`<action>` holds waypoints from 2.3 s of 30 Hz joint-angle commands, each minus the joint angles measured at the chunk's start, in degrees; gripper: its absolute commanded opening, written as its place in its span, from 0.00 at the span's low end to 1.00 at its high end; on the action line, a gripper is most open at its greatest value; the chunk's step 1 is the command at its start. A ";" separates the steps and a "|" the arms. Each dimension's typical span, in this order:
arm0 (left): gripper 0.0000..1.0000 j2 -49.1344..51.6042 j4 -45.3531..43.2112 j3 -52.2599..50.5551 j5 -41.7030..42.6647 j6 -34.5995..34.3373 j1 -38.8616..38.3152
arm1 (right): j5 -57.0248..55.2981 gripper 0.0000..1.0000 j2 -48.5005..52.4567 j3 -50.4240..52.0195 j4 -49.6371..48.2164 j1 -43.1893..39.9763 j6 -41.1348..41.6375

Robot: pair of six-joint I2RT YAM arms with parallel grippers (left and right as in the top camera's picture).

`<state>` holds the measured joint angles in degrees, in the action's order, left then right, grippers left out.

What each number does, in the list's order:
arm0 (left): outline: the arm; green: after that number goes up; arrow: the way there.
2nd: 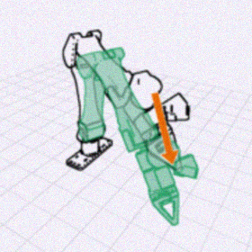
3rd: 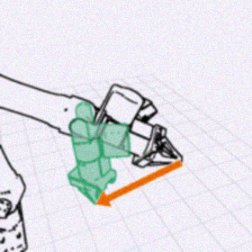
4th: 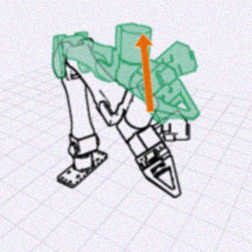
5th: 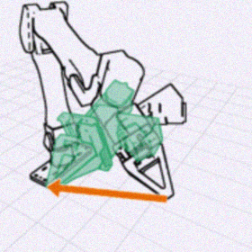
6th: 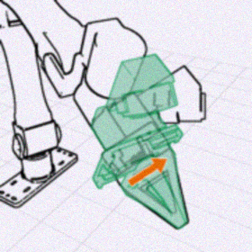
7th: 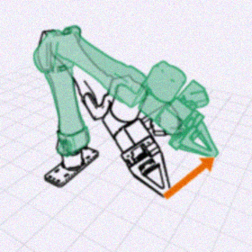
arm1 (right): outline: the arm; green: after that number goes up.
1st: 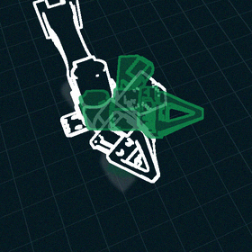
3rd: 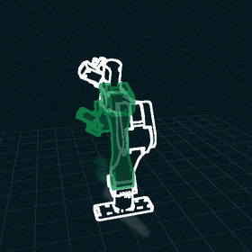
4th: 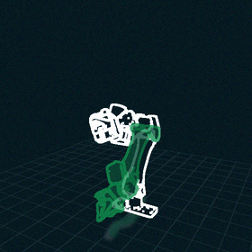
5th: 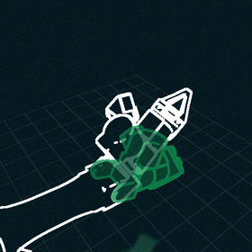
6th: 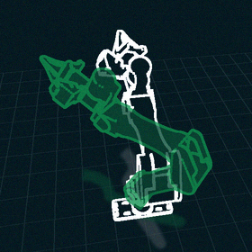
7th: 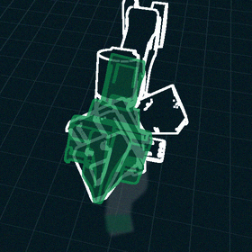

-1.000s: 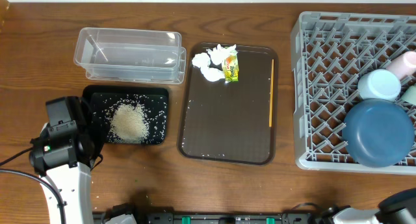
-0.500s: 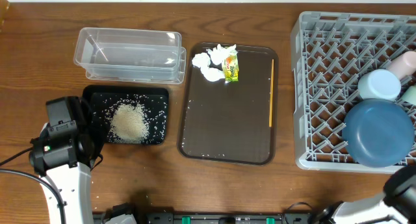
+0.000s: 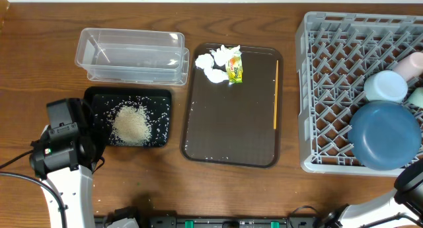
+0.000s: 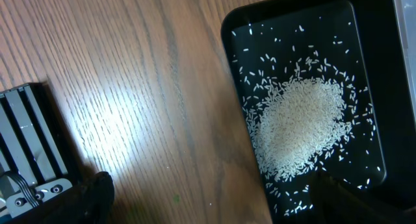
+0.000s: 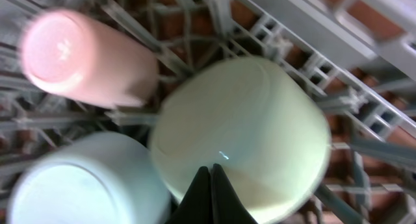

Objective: Sort waste into correct bins and load items into the dishwasher rack
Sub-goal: 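Carry the light-green cup with the right gripper into the rack beside the pink cup, then release the green cup and withdraw the right gripper to the rack's lower edge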

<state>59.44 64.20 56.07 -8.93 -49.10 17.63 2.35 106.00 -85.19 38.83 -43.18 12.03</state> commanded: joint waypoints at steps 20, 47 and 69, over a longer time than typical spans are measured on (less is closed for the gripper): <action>0.97 0.04 0.24 1.05 0.15 0.37 0.35 | -0.35 0.01 -3.02 0.09 -10.80 -0.66 -1.42; 0.97 0.04 0.24 1.05 0.15 0.37 0.35 | 5.27 0.01 0.17 0.07 -11.74 -0.68 -2.69; 0.97 0.04 0.24 1.05 0.15 0.37 0.35 | 1.79 0.01 -1.38 0.13 -12.07 -0.61 -3.13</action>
<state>59.44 64.20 56.07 -8.93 -49.10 17.63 2.04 104.57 -85.06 27.55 -43.66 9.76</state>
